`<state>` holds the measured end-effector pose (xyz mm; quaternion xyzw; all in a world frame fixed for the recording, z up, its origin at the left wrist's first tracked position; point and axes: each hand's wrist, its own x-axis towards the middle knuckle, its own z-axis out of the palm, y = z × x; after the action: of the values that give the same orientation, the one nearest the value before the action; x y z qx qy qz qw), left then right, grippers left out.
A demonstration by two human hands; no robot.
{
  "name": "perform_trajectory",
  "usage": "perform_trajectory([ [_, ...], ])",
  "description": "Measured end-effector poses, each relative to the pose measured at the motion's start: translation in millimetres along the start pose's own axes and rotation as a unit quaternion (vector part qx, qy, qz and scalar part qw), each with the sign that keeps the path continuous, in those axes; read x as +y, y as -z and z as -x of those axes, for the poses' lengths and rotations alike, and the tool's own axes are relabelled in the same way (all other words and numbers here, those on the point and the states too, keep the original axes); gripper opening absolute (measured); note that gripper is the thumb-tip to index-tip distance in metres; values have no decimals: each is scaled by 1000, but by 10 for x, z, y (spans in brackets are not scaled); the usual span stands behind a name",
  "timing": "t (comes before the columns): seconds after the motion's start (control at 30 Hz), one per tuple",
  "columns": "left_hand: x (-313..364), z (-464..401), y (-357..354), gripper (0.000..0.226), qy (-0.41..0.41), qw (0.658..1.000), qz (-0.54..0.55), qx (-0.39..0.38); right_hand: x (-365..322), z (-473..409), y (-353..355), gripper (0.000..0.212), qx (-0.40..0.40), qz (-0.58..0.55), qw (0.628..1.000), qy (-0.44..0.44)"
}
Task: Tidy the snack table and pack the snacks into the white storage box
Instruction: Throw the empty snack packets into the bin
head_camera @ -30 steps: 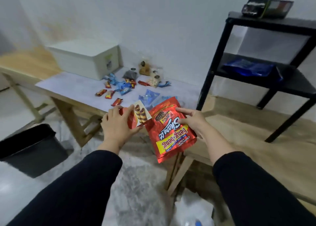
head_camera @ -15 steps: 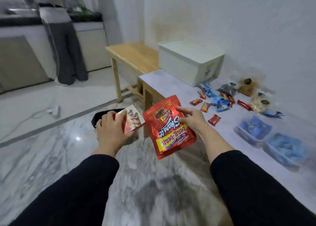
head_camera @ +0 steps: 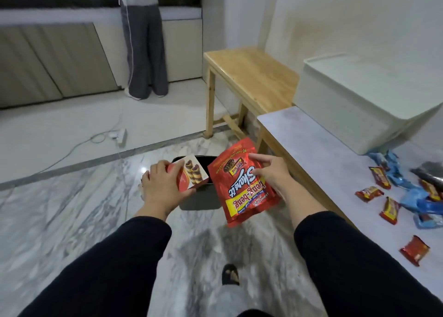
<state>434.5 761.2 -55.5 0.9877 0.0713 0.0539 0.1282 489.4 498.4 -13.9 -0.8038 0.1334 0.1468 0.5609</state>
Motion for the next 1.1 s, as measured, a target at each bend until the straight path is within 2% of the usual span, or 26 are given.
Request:
perform_trajectory([
  [0.13,-78,-601,-186,83,34,999,1,-20,-230,-789,-114,48,-30,34,999,13],
  [0.27,-139,-1166,-414,84,60,996,-9,-58,-418,-1501,-308,46,-57,116,991,41],
  [0.5,-396,-2130,-1030,88,31,991,0,-131,-445,-2666,-784,49,-94,200,974,57],
  [0.8,-756,-3021,-2334,85,0,966,-16,-258,329,-3891,-1392,48,-49,263,964,-3],
  [1.1,-933,-3363,-3490,87,-25,911,-58,-407,1172,-4635,-1769,52,-112,309,944,-43],
])
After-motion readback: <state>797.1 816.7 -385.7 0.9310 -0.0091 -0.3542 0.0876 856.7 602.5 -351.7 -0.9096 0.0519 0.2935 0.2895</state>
